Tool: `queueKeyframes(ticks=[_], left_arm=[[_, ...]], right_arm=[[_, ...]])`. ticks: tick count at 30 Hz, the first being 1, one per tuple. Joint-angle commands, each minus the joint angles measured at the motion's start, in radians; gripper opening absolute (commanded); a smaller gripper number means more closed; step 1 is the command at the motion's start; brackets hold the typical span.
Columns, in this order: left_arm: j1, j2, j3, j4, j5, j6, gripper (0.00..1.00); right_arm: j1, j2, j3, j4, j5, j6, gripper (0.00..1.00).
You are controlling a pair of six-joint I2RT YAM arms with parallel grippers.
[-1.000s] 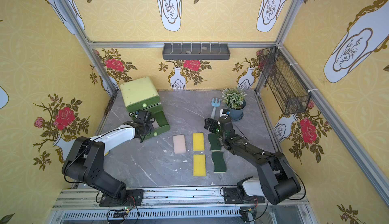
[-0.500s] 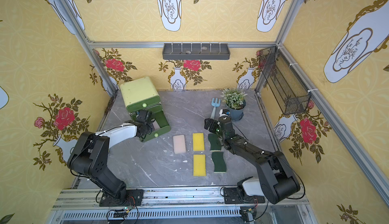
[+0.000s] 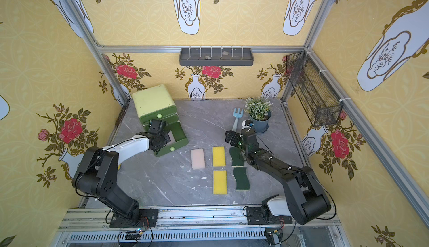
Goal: Take the sponge out of the drawer
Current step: Pick up the sponge from the drawer.
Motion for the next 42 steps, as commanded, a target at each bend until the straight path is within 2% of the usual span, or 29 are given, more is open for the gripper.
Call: queueKeyframes(ticks=[1, 9, 27, 34, 42], left_arm=[[0.002, -0.031, -0.006, -0.021, -0.003, 0.007, 0.0], [0.001, -0.095, 0.005, -0.067, -0.002, 0.006, 0.0], [-0.018, -0.256, 0.01, -0.148, 0.09, -0.017, 0.0], [-0.118, -0.337, 0.016, -0.207, 0.035, -0.025, 0.0], [-0.311, -0.396, 0.009, -0.248, -0.007, -0.112, 0.0]], right_arm=[[0.0, 0.002, 0.01, 0.039, 0.001, 0.004, 0.98], [0.0, 0.002, 0.01, 0.039, -0.003, 0.006, 0.98], [0.0, 0.005, 0.012, 0.039, -0.008, 0.006, 0.98], [0.0, 0.006, 0.013, 0.04, -0.009, 0.007, 0.98], [-0.001, 0.006, 0.012, 0.039, -0.01, 0.007, 0.98]])
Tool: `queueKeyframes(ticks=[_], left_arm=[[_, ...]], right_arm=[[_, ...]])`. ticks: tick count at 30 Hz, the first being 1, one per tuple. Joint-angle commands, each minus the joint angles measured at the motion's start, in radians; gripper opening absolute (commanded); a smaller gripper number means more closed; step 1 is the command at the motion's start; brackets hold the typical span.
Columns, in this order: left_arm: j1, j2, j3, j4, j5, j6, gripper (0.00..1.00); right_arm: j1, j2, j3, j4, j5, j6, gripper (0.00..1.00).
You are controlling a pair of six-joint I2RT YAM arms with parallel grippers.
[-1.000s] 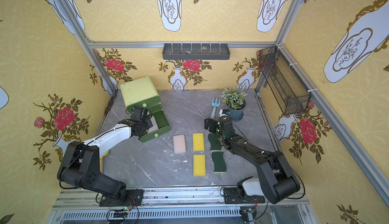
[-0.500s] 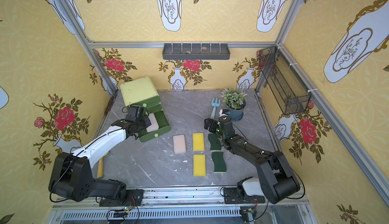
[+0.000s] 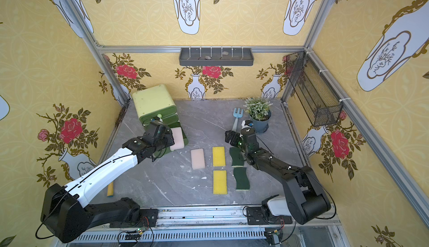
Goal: Take the sponge out of the drawer
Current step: Pick up the sponge from the drawer, then place the sponge at the center of the board.
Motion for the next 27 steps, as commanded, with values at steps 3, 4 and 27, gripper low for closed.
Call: queueKeyframes(ticks=[3, 4, 27], left_arm=[[-0.12, -0.013, -0.011, -0.03, -0.04, -0.093, 0.0], [-0.144, -0.014, -0.011, -0.034, -0.045, -0.101, 0.0], [-0.554, 0.109, -0.127, 0.06, 0.007, -0.458, 0.0]], right_arm=[[0.0, 0.004, 0.008, 0.039, 0.002, 0.003, 0.98], [-0.001, 0.004, 0.008, 0.039, 0.002, 0.004, 0.98], [-0.002, 0.01, 0.009, 0.041, 0.002, 0.004, 0.98]])
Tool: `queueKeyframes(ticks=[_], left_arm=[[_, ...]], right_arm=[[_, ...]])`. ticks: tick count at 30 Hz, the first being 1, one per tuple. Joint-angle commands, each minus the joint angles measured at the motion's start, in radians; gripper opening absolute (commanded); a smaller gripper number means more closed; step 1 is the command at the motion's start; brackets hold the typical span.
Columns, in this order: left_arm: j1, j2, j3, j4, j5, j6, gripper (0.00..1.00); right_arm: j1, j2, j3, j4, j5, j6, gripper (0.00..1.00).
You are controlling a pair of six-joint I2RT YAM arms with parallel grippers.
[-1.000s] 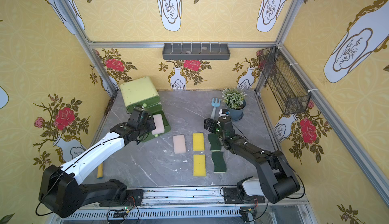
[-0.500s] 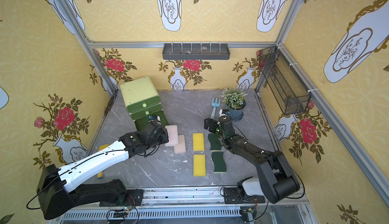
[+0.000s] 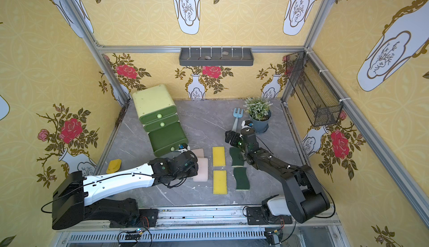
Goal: Take the sponge out of the drawer
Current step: Place the sponge at the center of the board.
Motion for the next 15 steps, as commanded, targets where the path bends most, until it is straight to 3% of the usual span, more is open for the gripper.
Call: queueKeyframes(ticks=[1, 15], left_arm=[[-0.031, 0.015, -0.018, 0.032, -0.003, -0.081, 0.0], [-0.116, -0.011, -0.143, 0.028, -0.02, -0.241, 0.0]], right_arm=[[0.0, -0.002, 0.008, 0.04, 0.003, 0.004, 0.97], [0.0, 0.002, 0.008, 0.041, 0.001, 0.006, 0.98]])
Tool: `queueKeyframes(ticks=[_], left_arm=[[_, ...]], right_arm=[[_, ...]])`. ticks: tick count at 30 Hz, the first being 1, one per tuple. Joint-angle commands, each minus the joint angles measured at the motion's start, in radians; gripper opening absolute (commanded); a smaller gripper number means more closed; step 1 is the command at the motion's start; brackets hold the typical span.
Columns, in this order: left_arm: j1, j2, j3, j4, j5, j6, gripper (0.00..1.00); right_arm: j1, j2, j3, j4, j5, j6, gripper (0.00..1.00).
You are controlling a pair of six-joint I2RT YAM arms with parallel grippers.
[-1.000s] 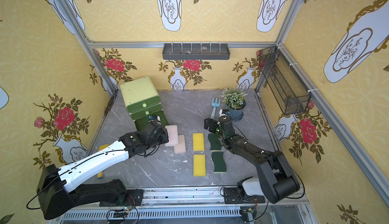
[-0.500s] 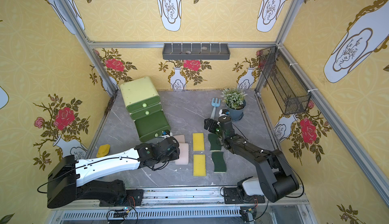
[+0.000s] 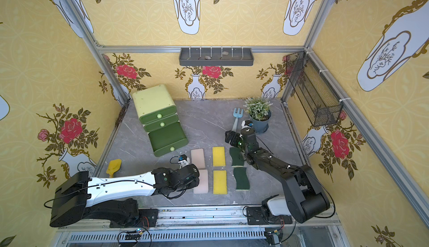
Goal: Take the sponge out of the drawer
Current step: Place the sponge at the center of the board.
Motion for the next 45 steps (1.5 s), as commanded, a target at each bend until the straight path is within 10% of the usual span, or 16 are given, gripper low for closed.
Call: queueKeyframes(ticks=[1, 24, 45], left_arm=[[-0.001, 0.001, -0.026, 0.006, -0.015, -0.044, 0.0], [0.0, 0.083, -0.038, 0.033, -0.024, -0.022, 0.0], [0.013, 0.073, -0.038, 0.008, -0.047, -0.019, 0.32]], right_arm=[[0.0, 0.002, 0.008, 0.043, 0.0, 0.006, 0.98], [0.0, 0.007, 0.008, 0.043, 0.0, 0.007, 0.98], [0.0, 0.01, 0.008, 0.042, -0.002, 0.006, 0.98]])
